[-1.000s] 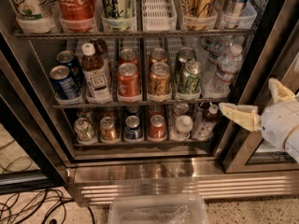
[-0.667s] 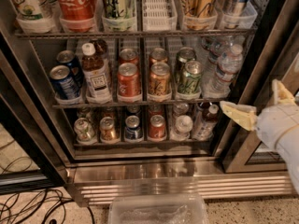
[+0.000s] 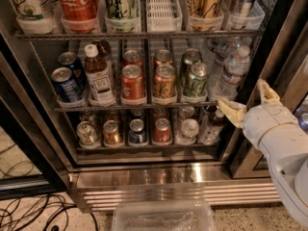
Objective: Pick water bottle from middle shelf of fridge
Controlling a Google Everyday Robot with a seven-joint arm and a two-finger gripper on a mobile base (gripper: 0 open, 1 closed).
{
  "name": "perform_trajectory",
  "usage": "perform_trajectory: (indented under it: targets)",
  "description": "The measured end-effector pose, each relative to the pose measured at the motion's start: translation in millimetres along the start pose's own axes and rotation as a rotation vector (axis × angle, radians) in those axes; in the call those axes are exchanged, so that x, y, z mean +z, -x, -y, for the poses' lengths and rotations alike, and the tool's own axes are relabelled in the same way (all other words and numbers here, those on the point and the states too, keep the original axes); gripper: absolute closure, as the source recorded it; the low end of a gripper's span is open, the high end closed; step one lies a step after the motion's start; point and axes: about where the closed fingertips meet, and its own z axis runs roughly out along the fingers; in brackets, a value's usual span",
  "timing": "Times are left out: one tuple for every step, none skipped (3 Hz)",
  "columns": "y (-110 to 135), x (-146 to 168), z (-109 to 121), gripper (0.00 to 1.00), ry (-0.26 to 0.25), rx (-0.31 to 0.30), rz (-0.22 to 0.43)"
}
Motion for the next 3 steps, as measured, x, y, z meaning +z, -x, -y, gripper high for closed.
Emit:
perform_trajectory:
  targets:
    - [1.2,-1.2,-1.5,0.0,0.008,0.0,-0.001]
    - [0.0,-0.3,-2.7,0.13,0.009,0.006,-0.008]
    - [-1.7,1.8,-5.7,0.28,0.001,0.016,-0.012]
